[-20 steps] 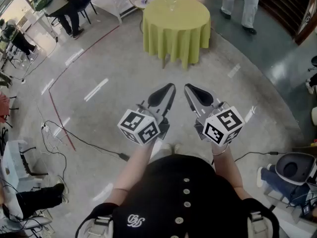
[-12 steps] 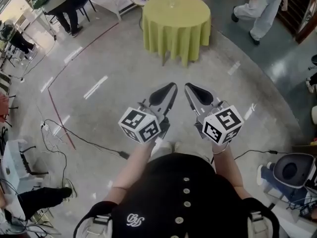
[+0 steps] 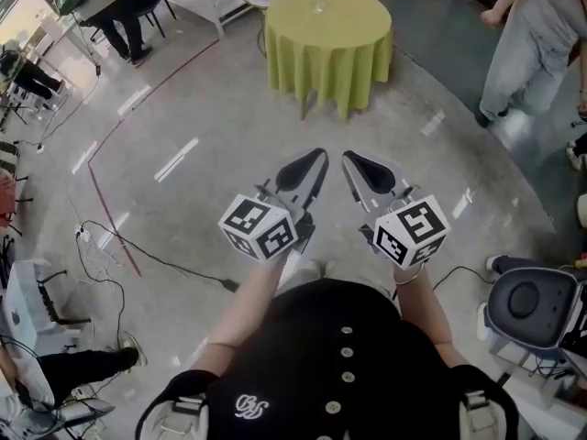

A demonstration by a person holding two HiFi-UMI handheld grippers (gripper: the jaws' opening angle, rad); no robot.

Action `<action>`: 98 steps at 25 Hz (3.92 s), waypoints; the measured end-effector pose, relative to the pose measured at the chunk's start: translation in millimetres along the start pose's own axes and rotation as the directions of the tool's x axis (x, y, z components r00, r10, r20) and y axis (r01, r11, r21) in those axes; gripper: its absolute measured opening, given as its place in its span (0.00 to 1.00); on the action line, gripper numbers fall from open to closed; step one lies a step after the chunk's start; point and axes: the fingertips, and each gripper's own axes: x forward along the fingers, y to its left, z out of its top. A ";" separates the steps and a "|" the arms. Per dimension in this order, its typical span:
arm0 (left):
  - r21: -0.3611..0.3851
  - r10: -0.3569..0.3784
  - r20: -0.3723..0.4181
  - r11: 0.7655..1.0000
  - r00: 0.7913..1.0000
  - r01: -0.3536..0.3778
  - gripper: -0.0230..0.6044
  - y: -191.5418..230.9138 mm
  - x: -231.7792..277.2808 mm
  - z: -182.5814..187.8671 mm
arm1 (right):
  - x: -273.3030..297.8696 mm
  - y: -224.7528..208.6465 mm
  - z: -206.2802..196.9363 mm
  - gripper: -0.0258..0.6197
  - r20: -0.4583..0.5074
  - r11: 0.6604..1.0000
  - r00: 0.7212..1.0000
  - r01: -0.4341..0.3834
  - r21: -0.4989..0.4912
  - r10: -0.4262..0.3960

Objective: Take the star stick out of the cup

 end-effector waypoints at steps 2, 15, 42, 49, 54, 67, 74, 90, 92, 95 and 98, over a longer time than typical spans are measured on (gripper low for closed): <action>-0.001 0.001 0.006 1.000 1.000 -0.001 0.07 4.7 -2.2 3.3 | 3.5 -0.5 0.3 0.04 0.004 1.000 1.000 0.012 0.014 -0.012; -0.005 -0.020 -0.009 1.000 1.000 0.020 0.07 34.6 -4.7 8.7 | 26.4 -1.4 -9.9 0.04 -0.010 0.996 0.999 0.051 0.068 -0.051; 0.022 0.029 -0.002 0.999 1.000 -0.029 0.07 150.6 160.4 52.1 | 149.5 -166.7 26.4 0.04 0.004 0.997 1.000 -0.007 0.076 0.006; 0.016 0.061 0.023 0.998 0.998 -0.061 0.07 172.7 214.3 67.5 | 171.5 -220.0 39.0 0.04 0.004 0.996 0.999 -0.032 0.080 0.032; 0.010 0.071 0.016 0.997 0.997 -0.071 0.07 182.6 232.9 66.1 | 183.4 -240.7 36.4 0.04 -0.009 0.995 0.999 -0.041 0.090 0.042; -0.016 0.079 -0.010 0.997 0.997 -0.079 0.07 228.8 271.5 55.3 | 216.4 -281.2 20.0 0.04 -0.031 0.992 0.999 -0.033 0.122 0.037; -0.035 0.058 -0.032 0.998 0.998 -0.060 0.07 262.4 302.1 52.8 | 248.5 -312.5 19.8 0.04 -0.035 0.991 0.999 -0.011 0.130 0.016; -0.034 0.019 -0.058 0.999 0.998 -0.021 0.07 364.4 367.1 94.7 | 362.6 -375.4 43.0 0.04 -0.039 0.991 0.999 0.013 0.131 -0.007; -0.034 0.014 -0.053 0.999 0.998 -0.016 0.07 379.5 374.7 103.1 | 378.5 -383.1 46.3 0.04 -0.038 0.991 0.999 0.019 0.130 -0.014; -0.035 0.008 -0.050 0.999 0.999 -0.010 0.07 401.1 387.1 112.9 | 401.2 -395.6 51.4 0.04 -0.037 0.991 0.999 0.028 0.127 -0.023; -0.039 -0.001 -0.051 0.999 0.999 -0.001 0.07 419.0 396.7 119.8 | 420.9 -406.8 55.8 0.04 -0.035 0.991 0.999 0.039 0.125 -0.035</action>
